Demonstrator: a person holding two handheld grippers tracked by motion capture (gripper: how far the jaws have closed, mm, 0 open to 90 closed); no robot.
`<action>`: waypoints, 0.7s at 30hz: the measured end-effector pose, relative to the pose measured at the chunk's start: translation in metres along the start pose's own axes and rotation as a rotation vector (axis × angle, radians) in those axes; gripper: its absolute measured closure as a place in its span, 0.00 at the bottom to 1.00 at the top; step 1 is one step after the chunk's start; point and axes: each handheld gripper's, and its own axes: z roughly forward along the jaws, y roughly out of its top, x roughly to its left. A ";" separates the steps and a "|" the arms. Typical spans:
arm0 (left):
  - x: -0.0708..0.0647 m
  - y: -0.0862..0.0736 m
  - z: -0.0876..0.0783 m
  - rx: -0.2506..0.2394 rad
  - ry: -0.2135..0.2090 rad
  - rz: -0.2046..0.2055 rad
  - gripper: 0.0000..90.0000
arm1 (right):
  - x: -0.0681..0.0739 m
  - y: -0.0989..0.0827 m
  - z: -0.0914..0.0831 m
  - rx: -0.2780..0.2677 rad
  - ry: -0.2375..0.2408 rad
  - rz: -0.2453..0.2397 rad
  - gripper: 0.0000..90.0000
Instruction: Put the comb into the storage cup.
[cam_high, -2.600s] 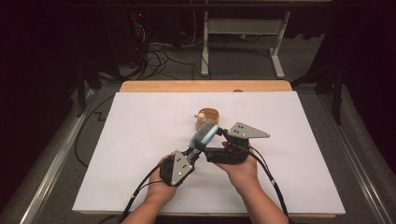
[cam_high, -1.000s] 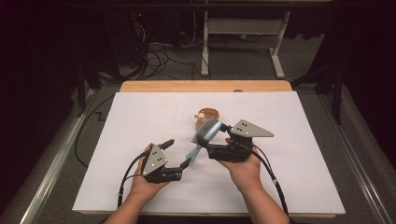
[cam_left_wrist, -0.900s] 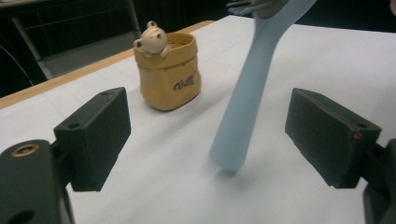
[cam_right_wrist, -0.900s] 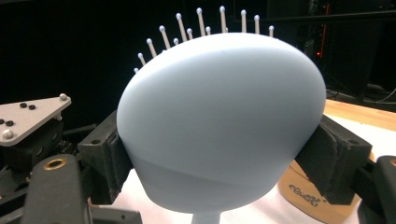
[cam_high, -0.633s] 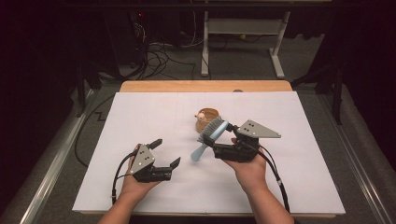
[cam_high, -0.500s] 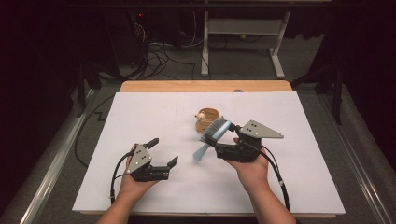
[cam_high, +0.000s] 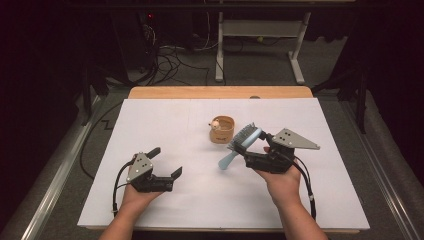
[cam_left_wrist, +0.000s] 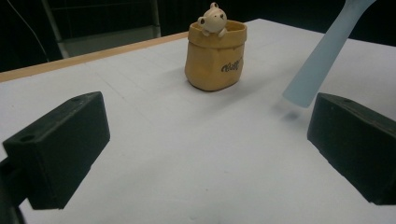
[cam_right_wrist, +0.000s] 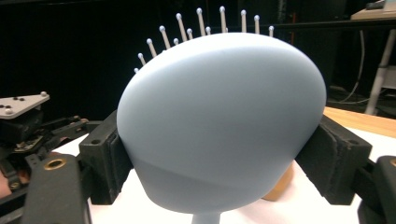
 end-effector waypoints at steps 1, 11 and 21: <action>-0.001 0.000 0.000 -0.002 0.002 0.004 0.00 | -0.001 0.000 -0.002 0.001 -0.004 -0.002 0.24; -0.001 -0.005 -0.002 -0.006 0.015 0.000 0.00 | -0.011 0.000 -0.016 0.006 -0.053 -0.019 0.24; 0.000 -0.005 -0.003 -0.009 0.008 0.000 0.00 | -0.026 0.003 -0.034 -0.009 -0.107 -0.021 0.24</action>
